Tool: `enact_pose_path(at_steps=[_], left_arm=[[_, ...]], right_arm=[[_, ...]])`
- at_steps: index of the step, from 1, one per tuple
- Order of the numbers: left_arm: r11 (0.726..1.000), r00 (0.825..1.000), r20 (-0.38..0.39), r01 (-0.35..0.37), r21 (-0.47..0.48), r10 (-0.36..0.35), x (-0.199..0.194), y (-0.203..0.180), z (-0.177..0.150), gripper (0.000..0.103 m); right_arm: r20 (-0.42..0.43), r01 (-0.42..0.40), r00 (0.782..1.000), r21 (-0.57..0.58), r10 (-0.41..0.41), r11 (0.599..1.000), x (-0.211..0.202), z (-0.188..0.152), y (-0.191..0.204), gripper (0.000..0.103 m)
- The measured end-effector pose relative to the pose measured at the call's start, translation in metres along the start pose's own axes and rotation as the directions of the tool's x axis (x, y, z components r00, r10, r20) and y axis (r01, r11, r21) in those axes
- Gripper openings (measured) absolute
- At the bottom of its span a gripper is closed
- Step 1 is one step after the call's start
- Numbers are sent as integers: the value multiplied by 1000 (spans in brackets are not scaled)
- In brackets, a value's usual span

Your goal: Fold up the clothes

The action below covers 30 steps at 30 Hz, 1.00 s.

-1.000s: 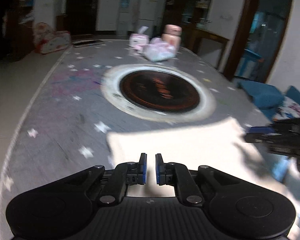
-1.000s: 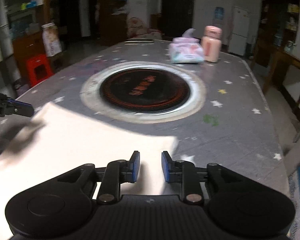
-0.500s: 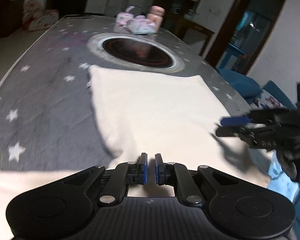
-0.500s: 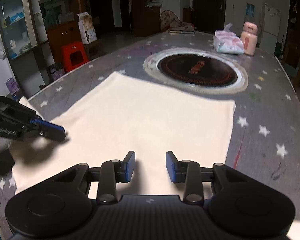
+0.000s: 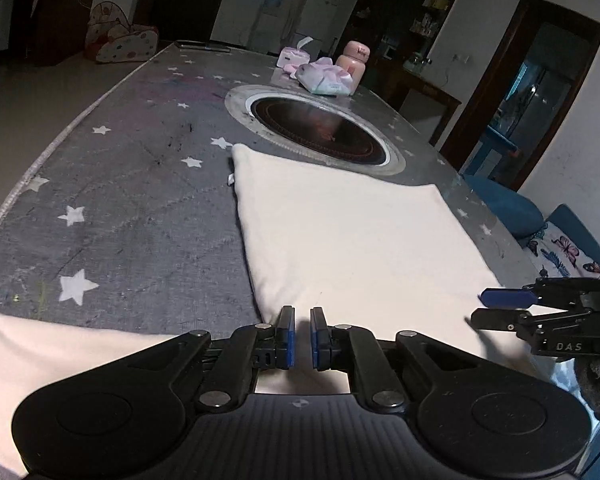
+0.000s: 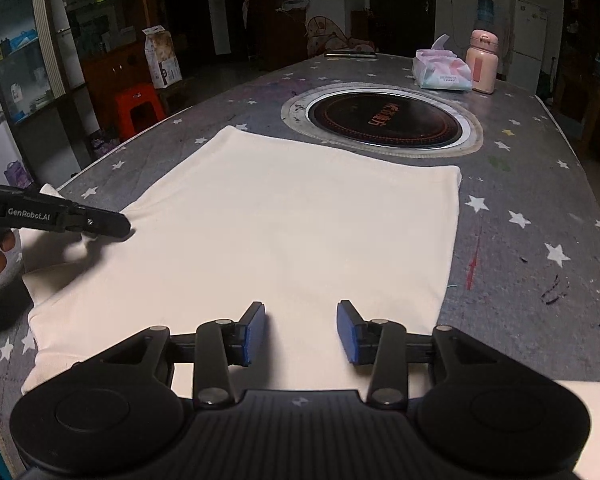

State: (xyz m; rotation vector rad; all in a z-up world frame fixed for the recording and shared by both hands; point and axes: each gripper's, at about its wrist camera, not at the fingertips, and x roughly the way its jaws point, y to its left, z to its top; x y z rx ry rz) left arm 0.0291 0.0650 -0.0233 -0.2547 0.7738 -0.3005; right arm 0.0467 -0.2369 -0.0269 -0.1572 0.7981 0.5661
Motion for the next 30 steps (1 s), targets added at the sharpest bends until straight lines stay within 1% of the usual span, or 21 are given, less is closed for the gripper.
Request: enact_pose_path(at_steps=[3,6,7,8,10,13,16,18,19,20,23,24,26,29,30], left_arm=[[1000,1000,27,-16,5,16,-12,-1,-5,10],[999,998,54,-36,26,35,-28,-5,-15,10],[999,998,59,-34,40,31,-34,-7,-21,10],[998,998,56,-29,47,27,-39,-9,-26,10],[997,998,37,-44,67,41,-45,-11,-39,10],[991,996,24,-84,99,82,-52,-11,-54,10],[988,994,39,-108,110,104,-60,-8,-61,12],[988,993,46,-116,103,112,-65,-4,-64,14],[987,992,49,-120,103,115,-67,-3,-66,14],[985,991,53,-129,111,124,-70,-2,-68,15],[978,986,67,-158,133,150,-77,2,-72,23],[979,986,69,-159,125,151,-80,4,-72,27],[981,984,78,-167,99,160,-85,10,-72,32],[981,978,99,-188,48,182,-94,21,-71,33],[977,972,109,-210,23,207,-97,26,-70,33]], right_arm=[[7,-5,1000,7,5,1000,-3,0,1,44],[2,1,1000,-12,-1,1000,-1,-3,5,45],[4,4,1000,-18,-4,1000,-1,-4,7,45],[7,1,1000,-18,-1,1000,-3,-5,8,45],[13,-6,1000,-20,6,1000,-7,-7,11,45],[16,-10,1000,-42,10,999,-12,-10,17,45],[6,-19,1000,-66,20,998,-16,-16,23,45],[-1,-20,1000,-80,20,997,-18,-20,28,47],[-3,-21,1000,-84,21,996,-18,-22,29,50],[-4,-21,1000,-88,21,996,-19,-25,30,52],[0,-21,1000,-97,21,995,-21,-29,34,52],[-1,-24,1000,-96,24,995,-21,-29,34,52],[-2,-28,1000,-96,28,995,-22,-29,34,52],[-4,-30,1000,-100,30,995,-21,-29,34,53],[-4,-31,1000,-99,31,995,-21,-29,34,53]])
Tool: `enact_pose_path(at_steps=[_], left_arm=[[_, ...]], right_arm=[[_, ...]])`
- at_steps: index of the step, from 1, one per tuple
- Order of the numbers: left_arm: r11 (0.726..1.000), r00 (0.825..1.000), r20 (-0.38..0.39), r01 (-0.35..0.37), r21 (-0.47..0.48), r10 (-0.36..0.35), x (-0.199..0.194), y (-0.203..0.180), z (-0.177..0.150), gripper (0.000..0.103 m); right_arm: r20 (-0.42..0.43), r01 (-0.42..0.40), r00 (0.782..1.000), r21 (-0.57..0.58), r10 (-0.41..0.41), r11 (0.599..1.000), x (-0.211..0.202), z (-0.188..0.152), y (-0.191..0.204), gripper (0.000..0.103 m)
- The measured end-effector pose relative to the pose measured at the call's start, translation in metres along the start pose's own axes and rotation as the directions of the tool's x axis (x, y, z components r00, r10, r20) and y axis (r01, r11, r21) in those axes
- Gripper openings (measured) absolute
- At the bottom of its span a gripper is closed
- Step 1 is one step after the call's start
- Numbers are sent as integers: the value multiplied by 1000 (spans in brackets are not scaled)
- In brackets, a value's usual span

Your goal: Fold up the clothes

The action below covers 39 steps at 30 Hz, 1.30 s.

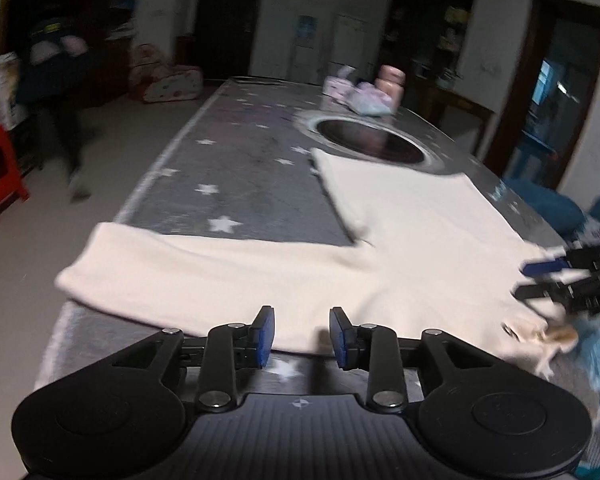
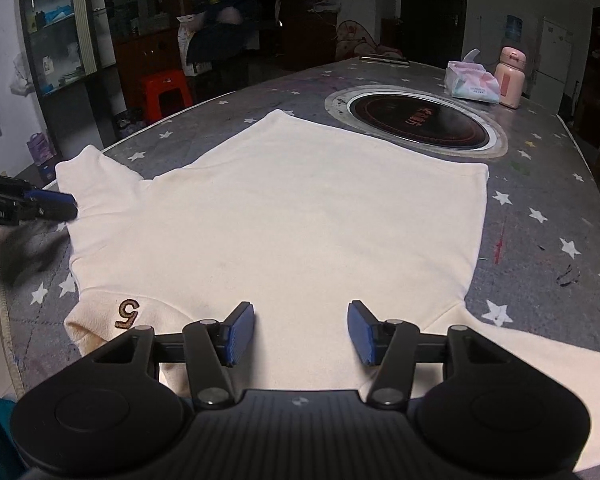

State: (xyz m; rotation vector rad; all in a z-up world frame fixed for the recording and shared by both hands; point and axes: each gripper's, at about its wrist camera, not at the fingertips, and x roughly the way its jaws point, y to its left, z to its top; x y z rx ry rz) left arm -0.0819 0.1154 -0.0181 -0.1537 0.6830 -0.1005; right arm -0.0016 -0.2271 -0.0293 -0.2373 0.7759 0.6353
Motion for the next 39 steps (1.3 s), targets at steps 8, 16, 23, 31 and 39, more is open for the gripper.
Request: enact_pose_path(at_steps=[8,16,23,31,39], left_arm=[[934,952,2,-301,-194,307,-1,52,13,41],[884,925,-35,-372,-283,378,14,83,20,46],[874,919,-11,-378,-307,393,13,91,22,9],[884,929,48,-333,-328,367,4,88,34,6],[955,967,193,-111,-273,168,-12,37,73,5]], right_arm=[[-1,-5,1000,-2,5,1000,0,1,0,56],[3,-12,1000,-3,12,1000,1,3,2,56],[4,-13,1000,-5,13,1000,0,3,3,56],[14,-20,1000,-3,20,1000,-1,4,5,56],[31,-24,999,26,23,999,-5,6,1,56]])
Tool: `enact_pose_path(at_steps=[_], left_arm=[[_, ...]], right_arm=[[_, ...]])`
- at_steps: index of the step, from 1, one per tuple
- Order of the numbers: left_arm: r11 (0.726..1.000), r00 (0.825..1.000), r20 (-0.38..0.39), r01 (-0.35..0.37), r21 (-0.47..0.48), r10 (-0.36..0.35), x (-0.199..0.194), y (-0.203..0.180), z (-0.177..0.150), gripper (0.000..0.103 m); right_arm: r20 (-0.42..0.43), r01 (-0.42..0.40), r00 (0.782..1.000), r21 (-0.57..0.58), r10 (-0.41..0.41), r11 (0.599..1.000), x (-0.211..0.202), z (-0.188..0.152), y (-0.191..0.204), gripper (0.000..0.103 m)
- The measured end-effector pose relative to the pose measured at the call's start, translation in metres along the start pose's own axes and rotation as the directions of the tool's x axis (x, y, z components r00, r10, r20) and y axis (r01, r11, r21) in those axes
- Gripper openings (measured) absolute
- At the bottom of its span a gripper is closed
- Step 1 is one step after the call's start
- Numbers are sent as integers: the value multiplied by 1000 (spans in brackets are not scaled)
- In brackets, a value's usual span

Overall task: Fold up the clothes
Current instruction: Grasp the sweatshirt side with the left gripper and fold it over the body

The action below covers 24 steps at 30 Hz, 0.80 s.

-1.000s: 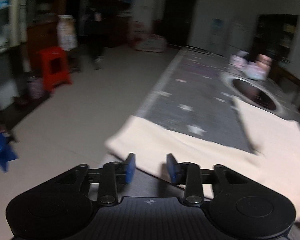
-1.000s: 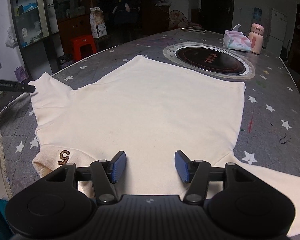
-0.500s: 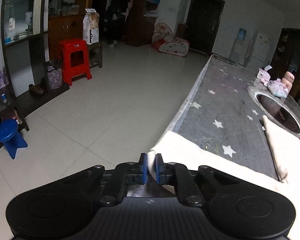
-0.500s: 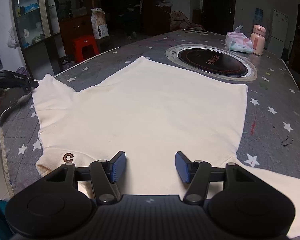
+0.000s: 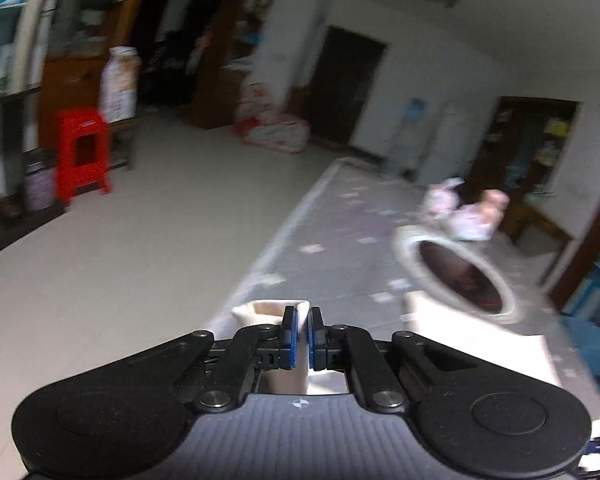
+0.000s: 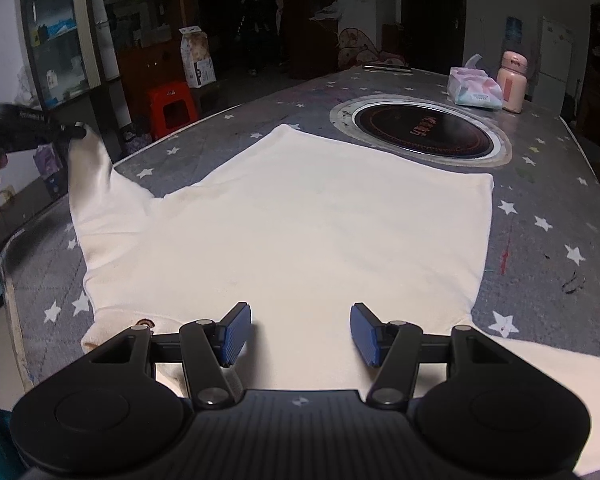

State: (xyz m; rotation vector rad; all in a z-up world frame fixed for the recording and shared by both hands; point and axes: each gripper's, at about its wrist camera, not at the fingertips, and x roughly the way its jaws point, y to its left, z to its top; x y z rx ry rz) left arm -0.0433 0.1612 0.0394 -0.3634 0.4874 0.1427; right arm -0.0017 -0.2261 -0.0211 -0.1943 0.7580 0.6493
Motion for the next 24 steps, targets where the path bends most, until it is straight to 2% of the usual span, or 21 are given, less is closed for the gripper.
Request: enact_pose_path(at_steps=[3,6,11,14,20,24], left_arm=[[994,994,3,106,35,-106,-1,-32,6,5],[974,977,-22,214,72,-213,1,-67,8,5],[922,929,-99,366,128,-356,10,-120,-1,5],[881,892,-157,447,158,-424,14,-147,-15,5],[818,834,-266,539,202,-484,21,-180,-45,6],[799,810,-317,566,201,-494,26,-189,-59,7]], right_arm=[[2,5,1000,6,-5,1000,-1,0,-2,56],[9,12,1000,17,-12,1000,-4,-2,-5,56],[24,35,999,46,-37,998,-10,-4,-15,56],[29,53,998,69,-55,996,-13,-6,-23,56],[30,87,995,101,-90,991,-20,-10,-37,56],[30,104,994,122,-108,987,-22,-12,-43,56]])
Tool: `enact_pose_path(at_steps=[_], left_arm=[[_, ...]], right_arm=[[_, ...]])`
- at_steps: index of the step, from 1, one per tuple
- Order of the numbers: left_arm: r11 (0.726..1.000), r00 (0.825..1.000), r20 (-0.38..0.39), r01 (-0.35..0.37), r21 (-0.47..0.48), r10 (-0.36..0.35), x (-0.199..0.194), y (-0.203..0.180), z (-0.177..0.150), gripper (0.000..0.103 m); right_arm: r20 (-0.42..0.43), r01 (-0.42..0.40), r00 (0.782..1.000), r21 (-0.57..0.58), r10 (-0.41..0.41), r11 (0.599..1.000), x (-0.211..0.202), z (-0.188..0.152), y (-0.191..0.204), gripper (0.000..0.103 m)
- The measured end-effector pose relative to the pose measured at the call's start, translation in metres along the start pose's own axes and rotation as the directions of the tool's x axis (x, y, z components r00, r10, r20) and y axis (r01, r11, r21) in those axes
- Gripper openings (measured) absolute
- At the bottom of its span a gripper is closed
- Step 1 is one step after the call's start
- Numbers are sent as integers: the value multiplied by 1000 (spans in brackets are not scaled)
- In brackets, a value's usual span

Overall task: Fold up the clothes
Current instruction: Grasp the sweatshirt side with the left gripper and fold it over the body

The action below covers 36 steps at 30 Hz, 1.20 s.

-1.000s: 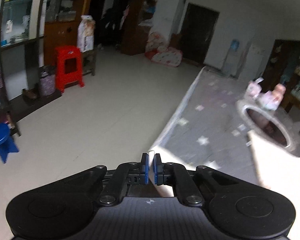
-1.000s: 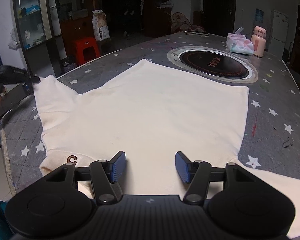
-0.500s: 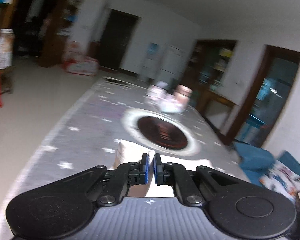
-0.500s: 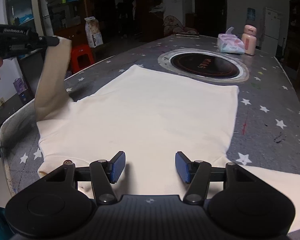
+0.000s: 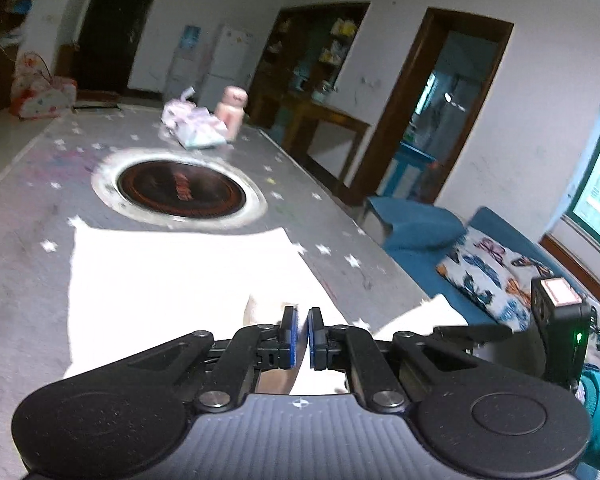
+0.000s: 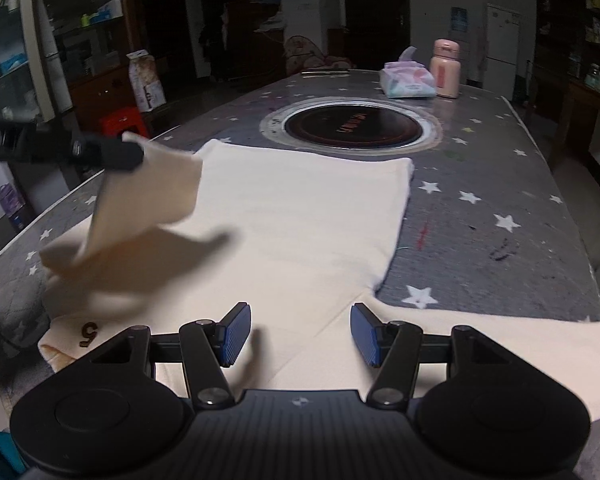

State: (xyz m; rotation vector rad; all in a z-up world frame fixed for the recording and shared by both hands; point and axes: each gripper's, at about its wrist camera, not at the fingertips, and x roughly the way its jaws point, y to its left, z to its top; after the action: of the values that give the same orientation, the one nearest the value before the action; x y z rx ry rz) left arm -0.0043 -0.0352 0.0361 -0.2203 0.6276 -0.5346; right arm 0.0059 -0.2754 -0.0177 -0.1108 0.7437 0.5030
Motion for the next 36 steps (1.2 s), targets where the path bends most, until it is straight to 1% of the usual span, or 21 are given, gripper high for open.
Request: enact_pose_path(at_steps=[4,7,8,9,12,13,15,18,20,24,27,30,33,36], left_arm=[[1000,999,-31,26,7,-26,5,-2,-5,12],[999,999,-33,33,24,-32,3,-3,-7,16],[999,999,-31,31,28,-30,2,-2,-7,20],[999,999,-29,27,29,-26,0,-1,-6,26],[999,1000,-10,-4,33,4,-11,6,-6,39],[999,1000,-3,-18,36,19,-15,9,-6,40],[998,999,7,-53,33,53,-23,17,-7,45],[994,994,22,-106,21,105,-37,29,-10,49],[988,988,29,-155,11,154,-47,39,-15,52],[970,969,36,-242,-25,243,-68,63,-24,54],[951,952,26,-303,-67,305,-82,83,-33,54],[929,932,4,-360,-86,361,-91,98,-42,54],[914,919,-19,-393,-104,393,-99,109,-53,56],[913,921,-43,-389,-118,387,-103,112,-64,56]], right_arm=[[3,10,1000,6,-10,1000,-1,0,-3,56],[3,17,1000,8,-17,1000,-2,0,-4,56],[4,17,1000,9,-17,1000,-2,0,-4,56],[5,17,1000,8,-17,1000,-2,1,-4,56],[9,14,1000,6,-14,1000,-3,2,-4,56],[11,13,1000,5,-13,1000,-3,3,-3,56],[14,10,1000,3,-10,1000,-3,4,-2,56],[17,3,1000,1,-3,1000,-3,5,0,57],[14,-5,1000,-3,5,1000,-2,6,2,57],[6,-27,1000,-10,27,1000,0,7,7,57],[0,-41,999,-20,41,999,2,7,13,57],[-6,-57,998,-28,56,998,3,8,17,57],[-18,-72,997,-31,71,997,6,8,21,56],[-31,-84,996,-30,83,996,10,9,25,56]])
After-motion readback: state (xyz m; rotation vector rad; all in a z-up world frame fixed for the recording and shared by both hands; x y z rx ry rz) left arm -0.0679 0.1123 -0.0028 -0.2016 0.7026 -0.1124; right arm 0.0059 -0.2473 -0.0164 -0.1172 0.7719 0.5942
